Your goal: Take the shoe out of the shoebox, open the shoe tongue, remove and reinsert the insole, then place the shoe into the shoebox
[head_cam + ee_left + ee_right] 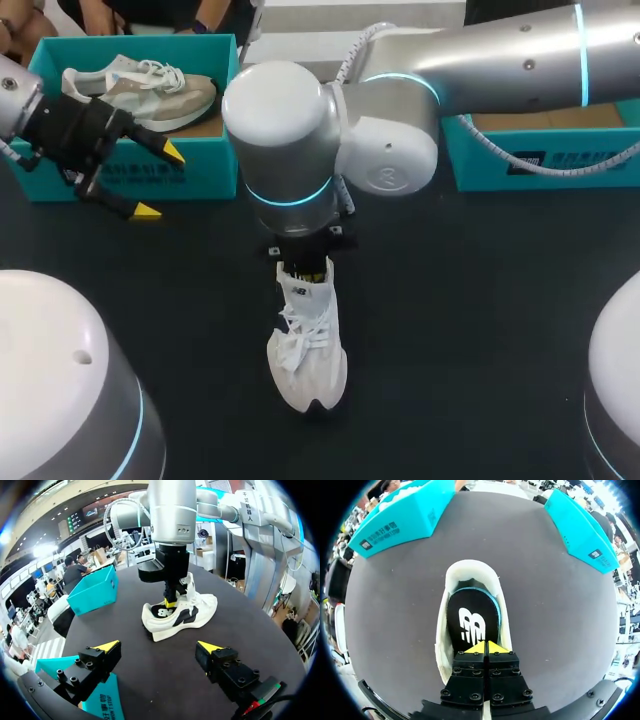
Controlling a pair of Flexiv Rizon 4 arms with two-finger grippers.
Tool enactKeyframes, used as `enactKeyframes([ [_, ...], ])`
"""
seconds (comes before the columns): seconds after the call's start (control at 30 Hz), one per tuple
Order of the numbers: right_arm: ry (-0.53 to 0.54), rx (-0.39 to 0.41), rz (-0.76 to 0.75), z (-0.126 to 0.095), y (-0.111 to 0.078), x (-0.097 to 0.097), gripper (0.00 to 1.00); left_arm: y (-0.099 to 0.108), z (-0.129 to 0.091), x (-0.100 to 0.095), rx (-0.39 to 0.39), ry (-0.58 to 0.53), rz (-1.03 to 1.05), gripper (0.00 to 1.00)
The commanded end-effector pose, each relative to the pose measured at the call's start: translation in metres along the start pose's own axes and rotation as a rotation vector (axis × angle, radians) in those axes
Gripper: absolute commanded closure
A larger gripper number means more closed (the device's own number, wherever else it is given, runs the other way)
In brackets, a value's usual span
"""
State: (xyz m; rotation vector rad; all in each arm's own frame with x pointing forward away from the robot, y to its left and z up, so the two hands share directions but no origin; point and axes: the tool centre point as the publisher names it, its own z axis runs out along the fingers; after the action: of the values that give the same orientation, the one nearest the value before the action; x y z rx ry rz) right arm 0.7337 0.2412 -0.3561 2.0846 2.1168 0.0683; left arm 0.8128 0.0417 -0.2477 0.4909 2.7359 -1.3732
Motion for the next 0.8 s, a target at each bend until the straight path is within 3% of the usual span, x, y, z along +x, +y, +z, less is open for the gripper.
enactKeyframes([
  [0.03,-0.009,-0.006,0.015,0.000,-0.003,0.002,1.00,0.000,0.000,0.000,-0.003,0.002,0.000,0.00],
  [0.57,0.041,0.041,-0.002,0.038,0.000,0.011,1.00,0.000,0.000,0.000,-0.003,0.002,0.000,0.00],
  [0.8,0.052,0.042,-0.014,0.043,0.000,0.017,1.00,0.000,0.000,0.000,-0.003,0.002,0.000,0.00],
])
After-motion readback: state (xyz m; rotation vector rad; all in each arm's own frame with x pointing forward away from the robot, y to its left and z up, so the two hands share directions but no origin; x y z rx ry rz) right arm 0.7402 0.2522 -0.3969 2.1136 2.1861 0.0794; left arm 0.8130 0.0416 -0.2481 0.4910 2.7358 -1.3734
